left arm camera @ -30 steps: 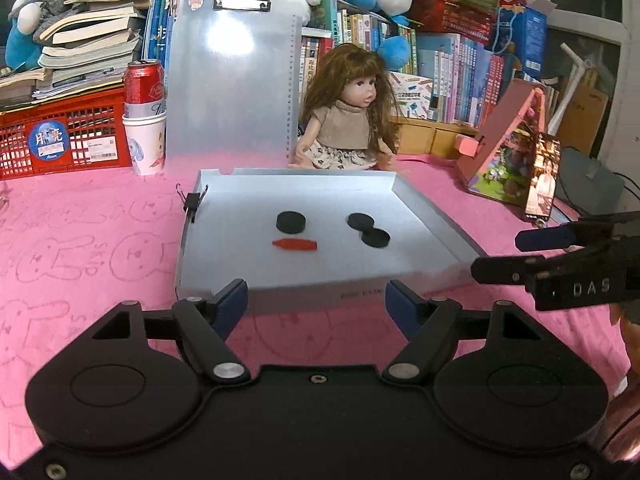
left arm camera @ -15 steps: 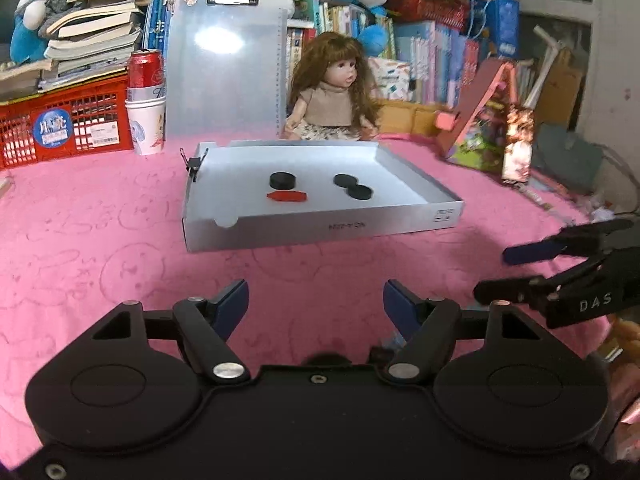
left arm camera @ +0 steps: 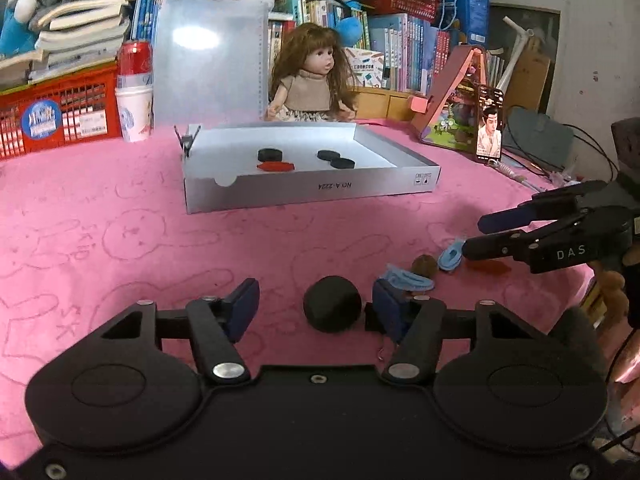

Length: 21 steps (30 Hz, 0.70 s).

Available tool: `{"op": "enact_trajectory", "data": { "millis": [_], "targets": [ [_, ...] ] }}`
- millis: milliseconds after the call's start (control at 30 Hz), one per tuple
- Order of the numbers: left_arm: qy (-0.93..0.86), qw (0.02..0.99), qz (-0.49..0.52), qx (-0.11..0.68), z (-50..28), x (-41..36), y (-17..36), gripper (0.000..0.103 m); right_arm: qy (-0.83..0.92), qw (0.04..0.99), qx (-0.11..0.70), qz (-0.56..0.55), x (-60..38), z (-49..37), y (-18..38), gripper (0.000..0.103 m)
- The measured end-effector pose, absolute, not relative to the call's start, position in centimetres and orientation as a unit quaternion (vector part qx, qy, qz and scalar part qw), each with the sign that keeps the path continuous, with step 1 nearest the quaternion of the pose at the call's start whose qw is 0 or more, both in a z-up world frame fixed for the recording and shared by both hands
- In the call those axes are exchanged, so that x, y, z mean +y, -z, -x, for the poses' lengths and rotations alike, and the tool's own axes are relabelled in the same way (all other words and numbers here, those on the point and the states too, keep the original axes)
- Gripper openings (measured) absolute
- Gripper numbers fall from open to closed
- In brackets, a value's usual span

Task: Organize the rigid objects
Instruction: 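Grasp a black puck with the left gripper while the right gripper grasps a clear plastic cap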

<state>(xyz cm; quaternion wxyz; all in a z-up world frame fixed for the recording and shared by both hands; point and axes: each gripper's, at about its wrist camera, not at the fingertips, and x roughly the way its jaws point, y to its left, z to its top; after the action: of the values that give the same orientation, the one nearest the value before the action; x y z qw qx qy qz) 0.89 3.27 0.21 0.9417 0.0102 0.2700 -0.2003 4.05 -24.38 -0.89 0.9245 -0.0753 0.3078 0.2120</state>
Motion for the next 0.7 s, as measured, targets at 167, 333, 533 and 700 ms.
{"op": "enact_trajectory", "data": {
  "millis": [167, 333, 533, 700],
  "targets": [
    [0.203, 0.943, -0.022, 0.262, -0.6, 3.0, -0.1, 0.053, -0.207, 0.925, 0.310, 0.073, -24.4, -4.3, 1.1, 0.059],
    [0.202, 0.945, -0.030, 0.255, -0.7, 2.7, -0.1, 0.046, -0.197, 0.928, 0.310, 0.067, -24.6, -4.5, 1.3, 0.054],
    [0.174, 0.951, -0.025, 0.255, -1.6, 3.3, -0.1, 0.046, -0.184, 0.930, 0.312, 0.059, -24.9, -4.9, 1.5, 0.053],
    [0.142, 0.957, -0.033, 0.250, -2.7, 3.8, -0.4, 0.046, -0.182, 0.931, 0.311, 0.055, -24.9, -5.0, 1.6, 0.053]
  ]
}}
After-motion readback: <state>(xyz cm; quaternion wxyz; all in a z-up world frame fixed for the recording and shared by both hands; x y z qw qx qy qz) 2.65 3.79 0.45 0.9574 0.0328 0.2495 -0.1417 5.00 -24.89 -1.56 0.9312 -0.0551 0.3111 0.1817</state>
